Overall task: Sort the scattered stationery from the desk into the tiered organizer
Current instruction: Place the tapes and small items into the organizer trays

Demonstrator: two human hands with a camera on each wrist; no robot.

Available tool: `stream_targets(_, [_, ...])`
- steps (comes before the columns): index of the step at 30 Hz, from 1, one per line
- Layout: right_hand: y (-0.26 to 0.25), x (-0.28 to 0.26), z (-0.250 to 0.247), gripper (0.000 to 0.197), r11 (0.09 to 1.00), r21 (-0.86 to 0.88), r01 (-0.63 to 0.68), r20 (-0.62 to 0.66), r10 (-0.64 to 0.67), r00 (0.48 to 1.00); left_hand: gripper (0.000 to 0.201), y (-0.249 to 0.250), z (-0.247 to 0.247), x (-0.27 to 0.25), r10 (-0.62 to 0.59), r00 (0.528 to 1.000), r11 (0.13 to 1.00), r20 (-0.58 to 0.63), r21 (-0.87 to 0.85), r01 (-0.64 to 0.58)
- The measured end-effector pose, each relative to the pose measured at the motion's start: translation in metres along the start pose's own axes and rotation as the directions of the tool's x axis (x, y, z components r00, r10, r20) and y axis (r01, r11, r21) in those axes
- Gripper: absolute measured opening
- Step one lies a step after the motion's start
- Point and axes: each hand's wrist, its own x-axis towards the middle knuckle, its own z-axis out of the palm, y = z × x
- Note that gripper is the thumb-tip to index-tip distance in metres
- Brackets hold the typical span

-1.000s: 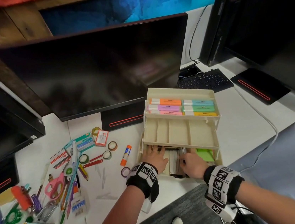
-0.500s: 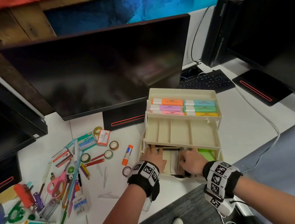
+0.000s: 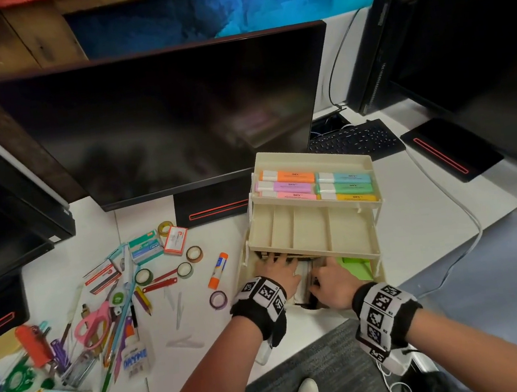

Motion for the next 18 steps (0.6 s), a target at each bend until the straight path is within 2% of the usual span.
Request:
stream_targets(6, [0.001, -0.003, 0.001, 0.034, 0.996, -0.003, 0.084, 0.069, -0.083, 0.994, 0.048, 0.002, -0.003, -0.005, 0.005, 0.999, 1.0, -0.045, 0.011, -0.005])
stream_targets(8, [0.0, -0.006, 0.002, 0.033, 0.994, -0.004, 0.107, 0.045, -0.107, 0.993, 0.039, 0.009, -0.006, -0.009, 0.029, 0.993, 0.999, -0.116, -0.025, -0.032])
stream_targets(10, [-0.001, -0.007, 0.001, 0.033, 0.994, -0.002, 0.108, -0.012, -0.108, 0.994, 0.034, 0.017, -0.009, -0.013, 0.051, 0.99, 0.99, -0.132, -0.124, -0.068])
stream_targets(14, [0.007, -0.014, 0.002, 0.033, 0.991, -0.005, 0.131, -0.052, -0.131, 0.99, 0.029, 0.028, -0.016, -0.01, -0.004, 1.0, 0.945, -0.014, -0.326, -0.001])
stream_targets(16, [0.014, -0.02, 0.002, 0.034, 0.991, -0.017, 0.129, -0.073, -0.13, 0.989, 0.029, 0.031, -0.02, -0.008, -0.002, 0.998, 0.933, 0.068, -0.359, 0.026])
stream_targets(18, [0.02, -0.026, -0.002, 0.033, 0.989, -0.067, 0.128, -0.113, -0.135, 0.984, 0.032, 0.033, -0.022, -0.007, 0.015, 0.995, 0.926, 0.098, -0.376, 0.023])
